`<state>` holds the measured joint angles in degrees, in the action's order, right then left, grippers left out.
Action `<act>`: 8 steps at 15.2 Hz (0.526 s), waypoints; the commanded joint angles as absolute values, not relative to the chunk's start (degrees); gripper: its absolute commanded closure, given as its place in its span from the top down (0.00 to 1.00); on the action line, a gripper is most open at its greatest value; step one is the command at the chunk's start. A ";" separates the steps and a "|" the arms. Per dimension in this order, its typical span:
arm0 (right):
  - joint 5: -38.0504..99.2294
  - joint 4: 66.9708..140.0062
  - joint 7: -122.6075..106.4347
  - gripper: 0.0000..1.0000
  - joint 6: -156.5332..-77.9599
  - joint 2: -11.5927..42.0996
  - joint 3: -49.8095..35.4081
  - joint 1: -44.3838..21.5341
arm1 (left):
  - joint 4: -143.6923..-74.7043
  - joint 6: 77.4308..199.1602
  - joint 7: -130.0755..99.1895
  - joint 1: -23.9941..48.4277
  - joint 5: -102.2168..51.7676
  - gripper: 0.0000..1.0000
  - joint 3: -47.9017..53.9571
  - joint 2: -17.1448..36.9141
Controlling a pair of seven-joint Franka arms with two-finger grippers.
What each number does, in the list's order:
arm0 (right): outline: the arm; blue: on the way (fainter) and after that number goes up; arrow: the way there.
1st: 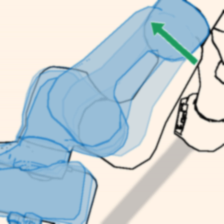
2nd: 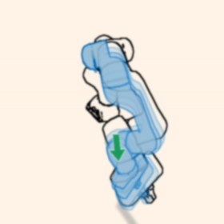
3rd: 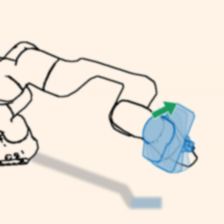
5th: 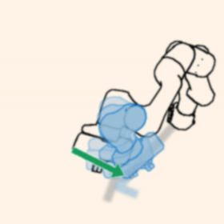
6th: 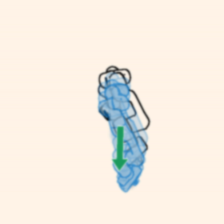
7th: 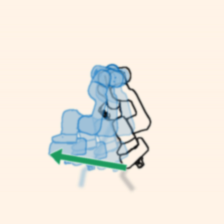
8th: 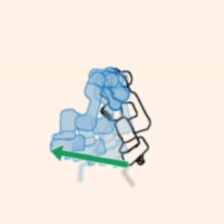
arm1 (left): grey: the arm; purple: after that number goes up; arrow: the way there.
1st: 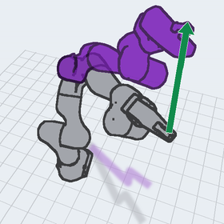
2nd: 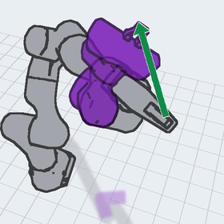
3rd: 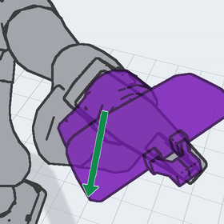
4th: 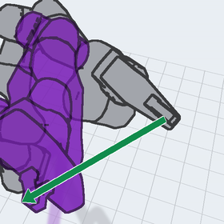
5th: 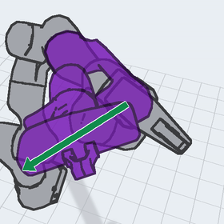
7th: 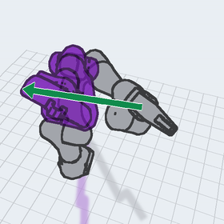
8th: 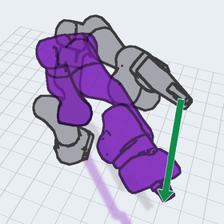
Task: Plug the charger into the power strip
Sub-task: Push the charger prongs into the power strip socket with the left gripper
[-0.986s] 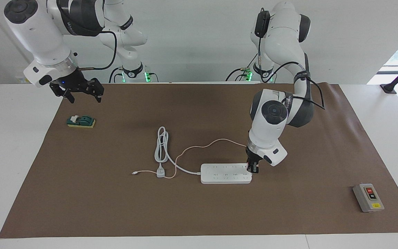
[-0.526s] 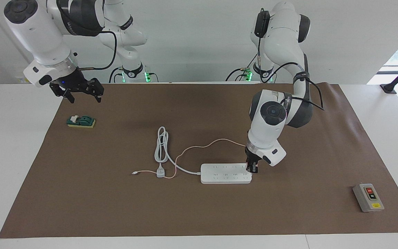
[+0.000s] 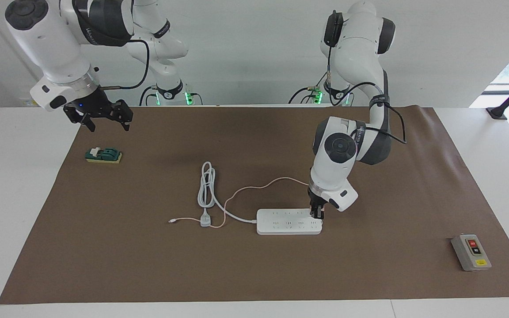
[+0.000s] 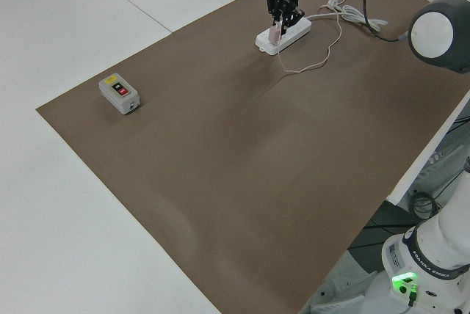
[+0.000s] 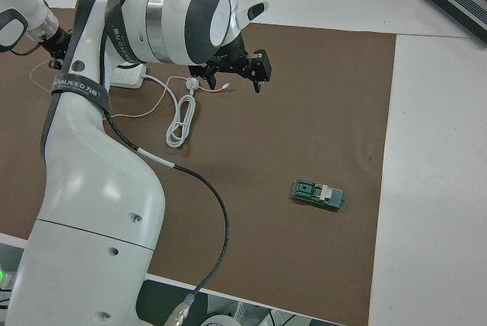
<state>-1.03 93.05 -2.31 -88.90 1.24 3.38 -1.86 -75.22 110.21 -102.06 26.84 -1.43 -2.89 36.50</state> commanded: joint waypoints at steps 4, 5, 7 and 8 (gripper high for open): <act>-1.23 92.90 -3.52 1.00 -87.98 0.70 2.81 -0.97 | -78.40 111.53 -103.27 27.60 -0.79 0.00 -3.43 34.72; -1.14 92.90 -3.52 1.00 -87.98 0.70 2.81 -0.97 | -78.75 111.62 -103.18 27.51 -0.79 0.00 -3.43 34.72; -1.23 92.90 -3.52 1.00 -87.98 0.70 2.81 -0.97 | -79.01 111.80 -103.10 27.42 -0.70 0.00 -3.43 34.63; -1.23 92.90 -3.52 1.00 -87.98 0.70 2.81 -0.97 | -79.10 111.80 -103.01 27.33 -0.79 0.00 -3.34 34.72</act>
